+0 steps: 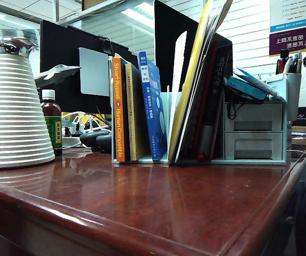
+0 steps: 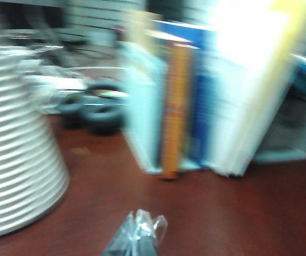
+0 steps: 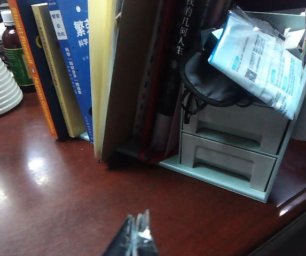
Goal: Pick up the blue book and put it on the bookshelf.
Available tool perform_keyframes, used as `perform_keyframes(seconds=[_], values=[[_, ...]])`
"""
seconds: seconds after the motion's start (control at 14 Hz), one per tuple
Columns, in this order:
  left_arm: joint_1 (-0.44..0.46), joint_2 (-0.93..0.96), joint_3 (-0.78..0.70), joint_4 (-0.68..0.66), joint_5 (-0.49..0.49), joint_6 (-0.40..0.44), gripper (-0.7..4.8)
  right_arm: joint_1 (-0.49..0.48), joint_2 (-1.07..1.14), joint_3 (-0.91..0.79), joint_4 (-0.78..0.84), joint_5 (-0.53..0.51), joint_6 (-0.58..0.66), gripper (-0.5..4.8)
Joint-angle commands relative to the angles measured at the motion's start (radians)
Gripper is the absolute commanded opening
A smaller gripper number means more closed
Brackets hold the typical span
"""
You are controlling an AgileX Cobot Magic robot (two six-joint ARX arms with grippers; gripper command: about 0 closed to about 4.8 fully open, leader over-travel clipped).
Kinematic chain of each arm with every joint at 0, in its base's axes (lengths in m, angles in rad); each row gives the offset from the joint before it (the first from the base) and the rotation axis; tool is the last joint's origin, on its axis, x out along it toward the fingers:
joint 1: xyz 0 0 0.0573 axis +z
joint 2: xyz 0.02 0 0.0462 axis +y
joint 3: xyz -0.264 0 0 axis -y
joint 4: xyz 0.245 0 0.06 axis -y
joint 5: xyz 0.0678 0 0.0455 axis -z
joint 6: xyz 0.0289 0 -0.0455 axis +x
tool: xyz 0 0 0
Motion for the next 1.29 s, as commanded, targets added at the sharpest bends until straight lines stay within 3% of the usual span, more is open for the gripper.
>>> perform_keyframes(seconds=[0.07,0.14,0.29,0.43,0.64,0.79,1.29], values=[[0.256,-0.095,-0.001,-0.137,0.111,-0.021,-0.06,0.001,0.002,0.004,0.014,-0.004,0.004,-0.01],[0.319,-0.094,-0.008,-0.159,0.12,-0.014,-0.06,0.0,0.003,0.003,0.011,-0.001,0.004,-0.01],[0.355,-0.094,-0.039,-0.16,0.114,-0.013,-0.06,0.001,0.003,0.004,0.013,0.002,0.004,-0.01],[0.354,-0.095,-0.04,-0.203,0.014,0.05,-0.06,0.001,0.004,0.004,0.013,-0.001,0.004,-0.01],[0.354,-0.094,-0.04,-0.158,-0.005,0.075,-0.06,0.001,0.004,0.004,0.013,-0.001,0.004,-0.01],[0.354,-0.095,-0.038,-0.152,-0.005,0.074,0.38,0.001,0.004,0.004,0.013,-0.001,0.004,-0.01],[0.354,-0.094,-0.038,-0.144,-0.001,0.072,0.38,0.001,0.004,0.004,0.013,-0.001,0.004,-0.01]])
